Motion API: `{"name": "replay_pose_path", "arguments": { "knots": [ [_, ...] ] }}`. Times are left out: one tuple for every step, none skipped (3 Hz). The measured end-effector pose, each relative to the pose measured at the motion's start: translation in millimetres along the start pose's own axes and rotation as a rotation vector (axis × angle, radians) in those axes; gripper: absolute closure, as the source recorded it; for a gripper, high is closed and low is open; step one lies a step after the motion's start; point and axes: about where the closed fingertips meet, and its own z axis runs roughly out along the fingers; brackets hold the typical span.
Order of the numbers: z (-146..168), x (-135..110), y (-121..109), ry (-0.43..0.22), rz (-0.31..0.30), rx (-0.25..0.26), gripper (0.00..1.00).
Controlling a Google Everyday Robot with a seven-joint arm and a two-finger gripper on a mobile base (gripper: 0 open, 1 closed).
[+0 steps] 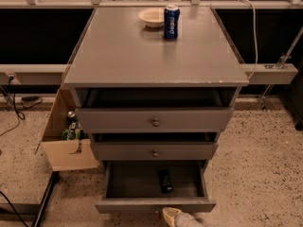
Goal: Close bottom drawer
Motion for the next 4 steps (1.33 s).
{"name": "replay_pose_path", "arguments": {
  "knots": [
    [13,0,-5,-0.009,-0.005,-0.007,1.00],
    [25,-4,-7,-0.014,-0.018,-0.015,1.00],
    [39,-13,-10,-0.022,-0.037,-0.022,1.00],
    [50,-22,-16,-0.025,-0.054,-0.021,1.00]
  ]
}}
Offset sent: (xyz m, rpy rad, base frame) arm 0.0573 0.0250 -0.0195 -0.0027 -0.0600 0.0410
